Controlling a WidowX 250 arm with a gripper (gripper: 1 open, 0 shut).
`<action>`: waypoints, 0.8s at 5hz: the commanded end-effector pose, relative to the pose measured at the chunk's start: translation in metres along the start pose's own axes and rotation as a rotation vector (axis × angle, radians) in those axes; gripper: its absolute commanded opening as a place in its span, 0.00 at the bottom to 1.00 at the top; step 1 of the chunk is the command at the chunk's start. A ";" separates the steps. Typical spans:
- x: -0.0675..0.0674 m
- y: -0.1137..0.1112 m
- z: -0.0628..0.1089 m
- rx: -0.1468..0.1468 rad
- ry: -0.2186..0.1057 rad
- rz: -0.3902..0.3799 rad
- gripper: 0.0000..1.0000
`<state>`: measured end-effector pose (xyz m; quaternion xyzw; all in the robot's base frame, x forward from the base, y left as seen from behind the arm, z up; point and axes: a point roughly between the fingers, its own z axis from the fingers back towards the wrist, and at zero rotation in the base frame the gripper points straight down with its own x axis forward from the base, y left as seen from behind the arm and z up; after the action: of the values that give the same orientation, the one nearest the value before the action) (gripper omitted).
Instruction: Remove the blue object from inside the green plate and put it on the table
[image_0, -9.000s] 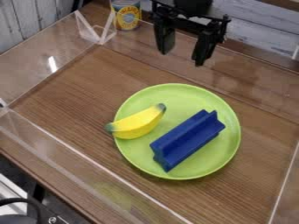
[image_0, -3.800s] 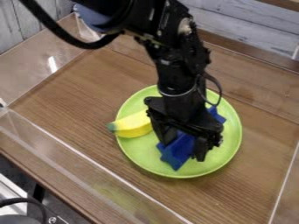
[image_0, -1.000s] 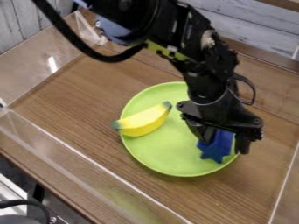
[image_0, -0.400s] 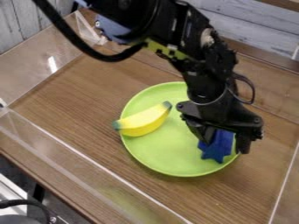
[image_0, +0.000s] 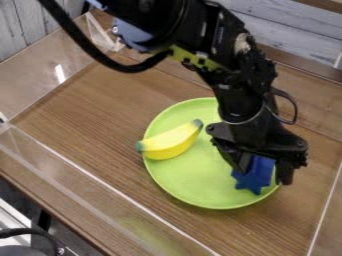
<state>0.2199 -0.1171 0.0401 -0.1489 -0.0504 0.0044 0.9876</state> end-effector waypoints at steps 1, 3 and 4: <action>-0.054 0.008 -0.017 0.046 0.190 0.015 1.00; -0.049 0.006 -0.013 0.039 0.189 0.019 0.00; -0.046 0.006 -0.011 0.039 0.190 0.019 0.00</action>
<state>0.1685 -0.1151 0.0181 -0.1251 0.0593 -0.0018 0.9904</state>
